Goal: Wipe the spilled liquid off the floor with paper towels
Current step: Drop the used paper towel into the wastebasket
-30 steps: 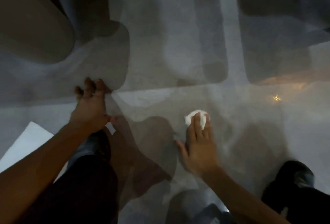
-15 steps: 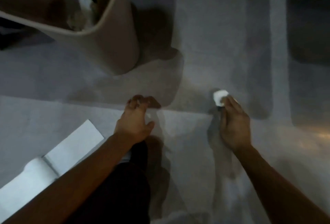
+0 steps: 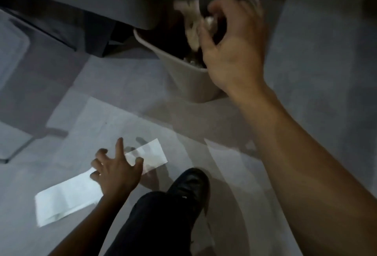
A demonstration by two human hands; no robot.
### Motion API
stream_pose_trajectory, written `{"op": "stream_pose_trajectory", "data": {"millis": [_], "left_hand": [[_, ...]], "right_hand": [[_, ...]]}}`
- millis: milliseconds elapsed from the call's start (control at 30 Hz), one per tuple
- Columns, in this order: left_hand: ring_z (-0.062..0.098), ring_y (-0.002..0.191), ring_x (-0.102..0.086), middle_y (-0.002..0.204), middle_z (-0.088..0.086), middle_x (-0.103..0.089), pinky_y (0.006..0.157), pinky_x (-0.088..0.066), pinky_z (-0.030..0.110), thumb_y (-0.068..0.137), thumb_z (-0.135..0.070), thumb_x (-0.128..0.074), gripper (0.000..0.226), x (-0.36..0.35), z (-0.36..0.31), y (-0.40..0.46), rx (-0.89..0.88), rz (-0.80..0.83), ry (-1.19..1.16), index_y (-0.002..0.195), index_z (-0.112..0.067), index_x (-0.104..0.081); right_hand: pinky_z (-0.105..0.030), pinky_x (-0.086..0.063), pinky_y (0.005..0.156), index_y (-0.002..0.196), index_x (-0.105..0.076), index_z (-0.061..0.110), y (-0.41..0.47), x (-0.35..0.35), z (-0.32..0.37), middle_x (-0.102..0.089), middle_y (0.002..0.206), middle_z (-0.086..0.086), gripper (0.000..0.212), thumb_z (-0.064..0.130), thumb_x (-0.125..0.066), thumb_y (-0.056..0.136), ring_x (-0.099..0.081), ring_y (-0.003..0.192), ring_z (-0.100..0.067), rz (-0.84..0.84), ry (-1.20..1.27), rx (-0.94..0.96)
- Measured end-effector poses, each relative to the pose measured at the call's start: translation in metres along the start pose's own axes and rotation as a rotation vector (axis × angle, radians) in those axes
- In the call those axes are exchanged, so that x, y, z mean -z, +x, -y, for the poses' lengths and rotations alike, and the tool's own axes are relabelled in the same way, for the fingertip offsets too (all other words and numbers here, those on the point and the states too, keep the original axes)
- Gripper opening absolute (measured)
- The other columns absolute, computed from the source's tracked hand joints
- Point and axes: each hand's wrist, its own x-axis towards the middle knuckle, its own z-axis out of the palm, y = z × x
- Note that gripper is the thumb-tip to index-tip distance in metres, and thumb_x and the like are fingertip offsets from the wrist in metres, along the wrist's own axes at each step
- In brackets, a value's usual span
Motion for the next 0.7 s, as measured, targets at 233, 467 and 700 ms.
{"op": "stream_pose_trajectory", "data": {"millis": [233,467,700], "left_hand": [[0.053,0.127,-0.039,0.143,0.028,-0.031,0.097,-0.042,0.066,0.082,-0.052,-0.074,0.101,-0.008,0.061,0.003,0.347,0.101,-0.195,0.156,-0.042,-0.007],[0.05,0.115,-0.057,0.131,0.029,-0.058,0.091,-0.049,0.057,0.087,-0.019,-0.076,0.094,-0.018,0.076,0.007,0.342,0.064,-0.38,0.16,-0.026,-0.016],[0.044,0.099,-0.066,0.121,0.024,-0.067,0.091,-0.056,0.051,0.088,-0.02,-0.068,0.084,-0.023,0.039,0.004,0.109,0.046,-0.535,0.159,-0.028,-0.022]], "right_hand": [[-0.038,-0.046,0.094,0.124,-0.061,-0.001,-0.109,0.001,-0.012,-0.054,0.116,-0.024,0.038,0.018,-0.07,0.092,-0.055,0.107,-0.031,-0.188,0.13,-0.131],[-0.011,-0.046,0.085,0.121,-0.061,0.02,-0.217,-0.041,-0.037,-0.058,0.113,-0.003,0.03,0.024,-0.07,0.092,-0.052,0.09,-0.005,0.388,0.16,-0.58],[-0.027,-0.05,0.078,0.106,-0.064,0.021,-0.233,-0.093,-0.048,-0.07,0.096,-0.001,0.024,0.037,-0.065,0.089,-0.065,0.091,-0.018,0.843,-0.018,-0.62]]}}
